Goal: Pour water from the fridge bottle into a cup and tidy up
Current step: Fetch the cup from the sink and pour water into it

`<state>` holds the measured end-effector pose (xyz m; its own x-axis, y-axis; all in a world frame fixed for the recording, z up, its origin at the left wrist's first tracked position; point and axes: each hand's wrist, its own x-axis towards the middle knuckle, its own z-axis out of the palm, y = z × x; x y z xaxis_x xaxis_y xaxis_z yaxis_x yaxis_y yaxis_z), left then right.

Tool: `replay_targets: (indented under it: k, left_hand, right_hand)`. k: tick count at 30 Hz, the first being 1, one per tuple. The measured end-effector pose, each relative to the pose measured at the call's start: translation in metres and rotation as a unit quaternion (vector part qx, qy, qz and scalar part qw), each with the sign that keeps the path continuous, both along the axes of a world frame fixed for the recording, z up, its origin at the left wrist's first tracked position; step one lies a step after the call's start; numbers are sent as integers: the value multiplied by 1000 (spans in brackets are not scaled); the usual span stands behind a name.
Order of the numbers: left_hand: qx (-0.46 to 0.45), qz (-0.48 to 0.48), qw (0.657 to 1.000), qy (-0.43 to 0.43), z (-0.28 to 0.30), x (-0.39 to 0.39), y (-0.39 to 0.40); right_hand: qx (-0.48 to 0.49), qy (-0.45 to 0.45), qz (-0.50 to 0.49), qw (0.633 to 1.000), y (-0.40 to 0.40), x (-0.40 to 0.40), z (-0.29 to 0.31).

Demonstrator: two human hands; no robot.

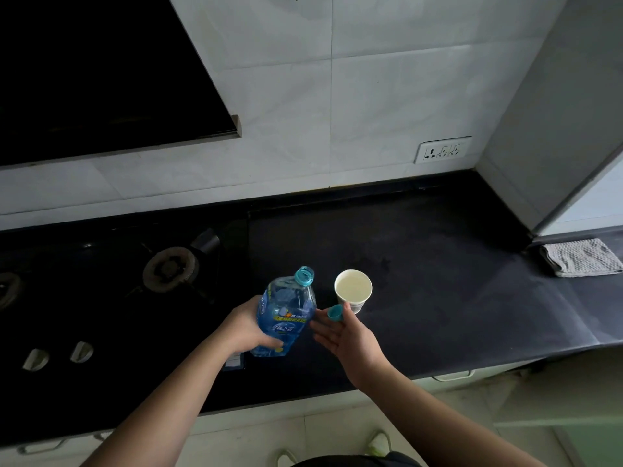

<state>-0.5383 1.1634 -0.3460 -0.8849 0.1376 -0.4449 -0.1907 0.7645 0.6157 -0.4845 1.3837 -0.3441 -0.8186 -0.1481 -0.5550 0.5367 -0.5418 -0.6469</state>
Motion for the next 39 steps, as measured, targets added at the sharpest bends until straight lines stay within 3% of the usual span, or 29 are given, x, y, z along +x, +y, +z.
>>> replay_targets:
  k: [7,13,17,22,28,32,37,39]
  left_hand:
    - [121,80,989,-5,-26,17,-4]
    - [168,79,983,8,-36,22,0]
    - [163,74,984,14,-41,24,-1]
    - [183,80,980,3,-53,26,-3]
    - [190,85,978,-7,-60,30,-5]
    - [191,89,978,-7,-64,33,-9]
    - [197,82,977,-7,-69,35,-13]
    - [202,74,977,-7,-70,35,-14]
  right_hand:
    - [124,91,85,984,0,-4,20]
    - [268,200,111,936,-1,-27,45]
    - [429,292,166,839,-2,-42,74]
    - [474,359,198,779,-13,-54,85]
    - [553,444,279,647,-36,-53,82]
    - [602,447,326,575,-49,-54,88]
    - [617,445,381,525,-57,-53,98]
    - [638,437,411,483,-61,-55,102]
